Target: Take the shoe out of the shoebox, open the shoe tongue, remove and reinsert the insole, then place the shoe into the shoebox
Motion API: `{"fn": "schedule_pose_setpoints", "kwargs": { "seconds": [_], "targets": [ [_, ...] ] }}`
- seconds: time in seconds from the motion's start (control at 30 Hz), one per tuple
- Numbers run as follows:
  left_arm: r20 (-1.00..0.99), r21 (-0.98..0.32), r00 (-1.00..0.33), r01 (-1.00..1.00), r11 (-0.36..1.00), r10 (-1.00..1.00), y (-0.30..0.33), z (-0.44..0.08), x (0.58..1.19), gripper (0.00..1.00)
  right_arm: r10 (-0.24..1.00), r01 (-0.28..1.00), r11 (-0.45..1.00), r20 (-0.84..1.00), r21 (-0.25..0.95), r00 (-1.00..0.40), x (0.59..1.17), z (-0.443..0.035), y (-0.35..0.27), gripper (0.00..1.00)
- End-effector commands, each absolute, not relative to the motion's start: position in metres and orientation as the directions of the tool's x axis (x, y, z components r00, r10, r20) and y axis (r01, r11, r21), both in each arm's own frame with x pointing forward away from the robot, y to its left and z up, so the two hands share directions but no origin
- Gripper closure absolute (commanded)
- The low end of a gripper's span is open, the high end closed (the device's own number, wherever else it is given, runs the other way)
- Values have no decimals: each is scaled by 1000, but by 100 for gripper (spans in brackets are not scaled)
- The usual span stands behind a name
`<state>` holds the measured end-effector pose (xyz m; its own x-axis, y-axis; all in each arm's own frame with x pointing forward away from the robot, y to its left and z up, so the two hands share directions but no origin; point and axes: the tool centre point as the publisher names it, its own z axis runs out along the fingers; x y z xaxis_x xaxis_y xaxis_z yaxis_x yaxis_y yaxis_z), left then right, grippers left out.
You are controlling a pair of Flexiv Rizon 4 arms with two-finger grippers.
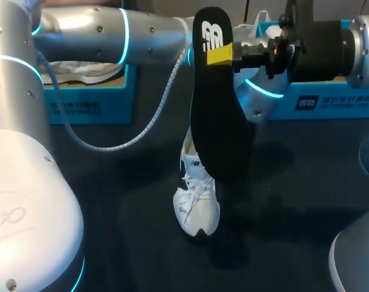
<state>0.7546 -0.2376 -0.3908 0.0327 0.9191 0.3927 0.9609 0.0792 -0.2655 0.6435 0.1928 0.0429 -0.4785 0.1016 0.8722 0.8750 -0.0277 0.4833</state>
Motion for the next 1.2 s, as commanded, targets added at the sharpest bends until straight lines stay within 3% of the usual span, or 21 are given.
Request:
{"fn": "schedule_pose_setpoints", "kwargs": {
  "seconds": [0.03,0.27,0.43,0.87,1.2],
  "targets": [
    [357,-256,21,964,76,934,-232,-371,755,0,105,876,-29,873,482,-477,644,42,196,100],
    [284,-248,4,966,70,959,-236,-346,760,0,105,876,-29,873,482,-477,644,42,196,100],
    [230,-226,-38,970,91,973,-239,-329,768,0,118,869,-147,881,472,-459,647,46,183,100],
    [-62,-257,-43,966,25,997,-218,-273,798,0,178,868,-220,893,446,-413,655,50,153,100],
    [-232,-220,-24,975,-29,973,-204,-233,796,0,216,885,-331,940,326,-266,683,43,118,100]
  ]
}}
